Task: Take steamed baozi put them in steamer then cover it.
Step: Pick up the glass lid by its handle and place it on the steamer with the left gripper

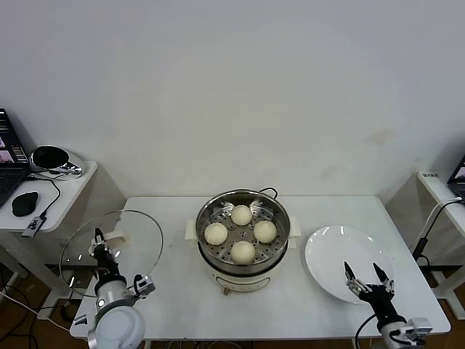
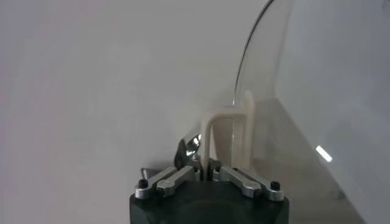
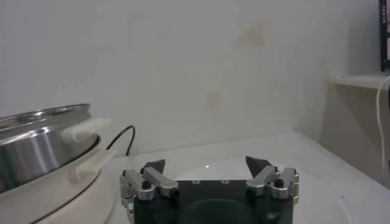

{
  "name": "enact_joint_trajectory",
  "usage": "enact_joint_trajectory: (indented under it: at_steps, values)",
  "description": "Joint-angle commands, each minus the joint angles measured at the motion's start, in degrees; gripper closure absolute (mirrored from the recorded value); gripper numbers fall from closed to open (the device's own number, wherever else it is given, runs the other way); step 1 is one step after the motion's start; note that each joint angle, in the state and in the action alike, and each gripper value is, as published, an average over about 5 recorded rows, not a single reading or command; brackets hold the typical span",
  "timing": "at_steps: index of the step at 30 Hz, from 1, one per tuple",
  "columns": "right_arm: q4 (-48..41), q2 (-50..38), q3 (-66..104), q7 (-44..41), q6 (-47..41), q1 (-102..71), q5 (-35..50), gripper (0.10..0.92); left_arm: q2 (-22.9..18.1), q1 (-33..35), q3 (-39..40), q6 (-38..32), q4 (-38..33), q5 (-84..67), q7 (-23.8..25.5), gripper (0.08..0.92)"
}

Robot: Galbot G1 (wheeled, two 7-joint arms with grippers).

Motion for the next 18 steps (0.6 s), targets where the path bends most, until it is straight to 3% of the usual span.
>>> enact_joint_trajectory:
  at_steps: [1,10,18]
  values:
    - [0.2,0.2,0.5,0.0,-0.2,0.0,-0.3,0.203,-1.7,-4.7,8.6,4.8,-5.2,8.6,10.4,0.863]
    - [0.7,1.7,2.5,0.0,-0.5,0.0,-0.5,0.203,-5.6,-9.7,17.8,5.5,-6.9,13.6,15.2,0.863]
    - [0.2,2.6,2.9,0.1,-0.7,0.5,-1.0,0.203,-8.6,-16.2,23.9,6.5,-1.6,13.9,16.6,0.863]
